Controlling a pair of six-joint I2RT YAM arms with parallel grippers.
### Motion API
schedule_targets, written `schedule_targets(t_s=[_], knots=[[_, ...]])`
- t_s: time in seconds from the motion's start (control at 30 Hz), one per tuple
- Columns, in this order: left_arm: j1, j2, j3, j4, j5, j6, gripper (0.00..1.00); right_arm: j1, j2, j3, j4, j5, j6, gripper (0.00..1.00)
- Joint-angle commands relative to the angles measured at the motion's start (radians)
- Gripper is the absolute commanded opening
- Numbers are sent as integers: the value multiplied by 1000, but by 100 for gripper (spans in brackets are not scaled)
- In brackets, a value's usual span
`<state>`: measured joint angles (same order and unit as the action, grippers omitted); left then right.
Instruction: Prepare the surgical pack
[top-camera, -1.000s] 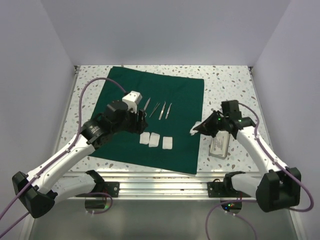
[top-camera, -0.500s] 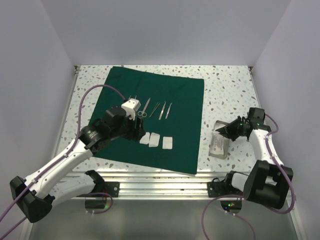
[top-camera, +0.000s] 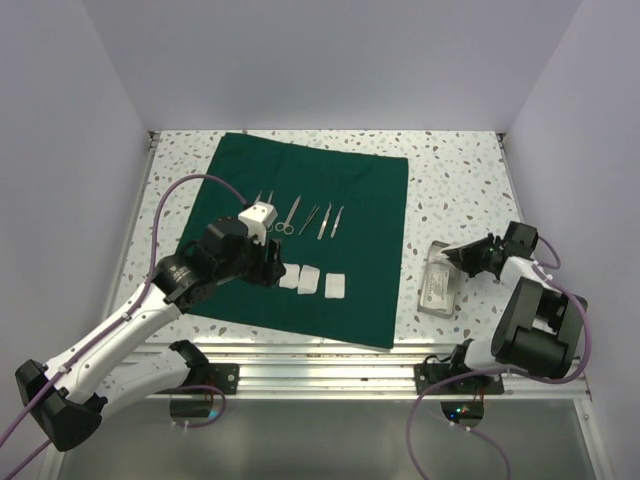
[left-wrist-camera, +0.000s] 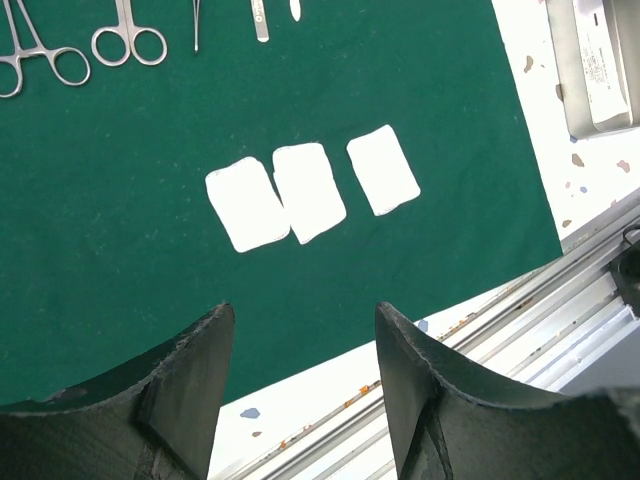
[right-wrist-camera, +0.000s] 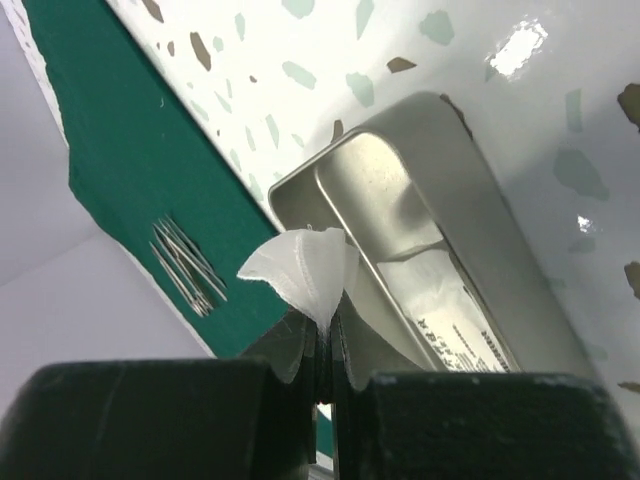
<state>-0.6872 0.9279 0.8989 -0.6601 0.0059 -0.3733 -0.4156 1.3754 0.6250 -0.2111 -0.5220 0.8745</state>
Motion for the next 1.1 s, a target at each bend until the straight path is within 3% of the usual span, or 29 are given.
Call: schedule_targets(t_s=[0.0,0.37,0.5,0.53,0.67,1.07], knots=[[8,0,0,4,-3,27,62,-8,30,-42,189,-21,105,0],[11,23,9,20,-3,20,62,-11,178,-148,551,-50,207,0],[11,23,3,24,-3,11,62,-9,214,-137,550,-36,190,0],[11,22,2,24,-3,10,62,-9,214,-134,532,-20,184,0],[12,20,1,27,-3,8,62,-9,160,-102,364,25,130,20],[17,46,-5,63,11,4,62,-5,4,-57,32,112,32,47]])
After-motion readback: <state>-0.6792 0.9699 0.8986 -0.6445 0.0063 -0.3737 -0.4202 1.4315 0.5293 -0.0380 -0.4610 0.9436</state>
